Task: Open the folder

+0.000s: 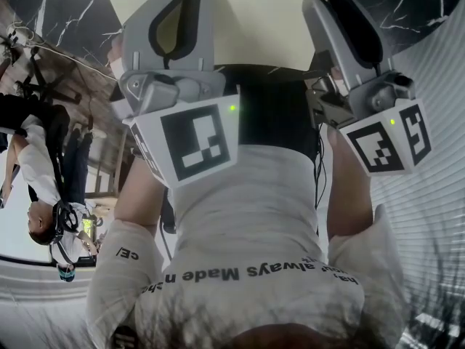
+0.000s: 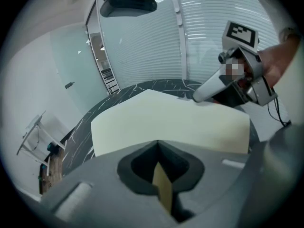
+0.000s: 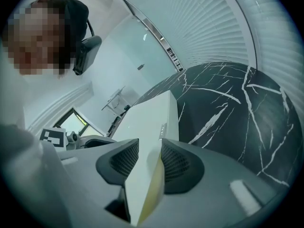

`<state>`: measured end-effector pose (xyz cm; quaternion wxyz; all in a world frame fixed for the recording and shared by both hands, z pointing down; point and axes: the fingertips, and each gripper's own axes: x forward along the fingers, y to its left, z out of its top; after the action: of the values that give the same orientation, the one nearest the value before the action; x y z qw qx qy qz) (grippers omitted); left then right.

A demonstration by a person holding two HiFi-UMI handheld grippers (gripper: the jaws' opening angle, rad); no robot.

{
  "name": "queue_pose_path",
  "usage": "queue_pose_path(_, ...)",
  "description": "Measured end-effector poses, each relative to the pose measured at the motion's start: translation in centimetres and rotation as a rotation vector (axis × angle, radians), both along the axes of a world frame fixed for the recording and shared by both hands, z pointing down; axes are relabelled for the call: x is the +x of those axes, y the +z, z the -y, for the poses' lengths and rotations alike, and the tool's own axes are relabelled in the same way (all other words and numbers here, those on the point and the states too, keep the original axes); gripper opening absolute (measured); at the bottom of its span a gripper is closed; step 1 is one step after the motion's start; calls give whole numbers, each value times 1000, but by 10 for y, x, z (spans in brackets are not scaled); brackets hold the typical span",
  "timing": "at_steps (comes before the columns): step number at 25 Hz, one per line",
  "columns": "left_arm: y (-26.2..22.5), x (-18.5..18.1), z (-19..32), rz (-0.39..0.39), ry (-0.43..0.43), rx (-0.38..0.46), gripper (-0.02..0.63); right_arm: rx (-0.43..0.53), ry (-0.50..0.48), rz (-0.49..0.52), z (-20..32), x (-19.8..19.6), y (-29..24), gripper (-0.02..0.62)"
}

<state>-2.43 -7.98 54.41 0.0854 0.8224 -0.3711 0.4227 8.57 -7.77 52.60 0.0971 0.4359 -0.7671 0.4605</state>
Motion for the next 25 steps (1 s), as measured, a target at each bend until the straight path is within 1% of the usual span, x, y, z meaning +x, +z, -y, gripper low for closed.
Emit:
queue_pose_path(4, 2, 3, -1, 59, 32, 18, -2, -2, 8, 11, 0, -1, -3, 149)
queue_pose_path(16, 7, 3, -1, 75, 41, -5, -2, 14, 18, 46, 1, -4, -17, 146)
queue_pose_path(25, 4, 2, -1, 64, 50, -10, -2, 17, 16, 50, 1, -4, -22, 146)
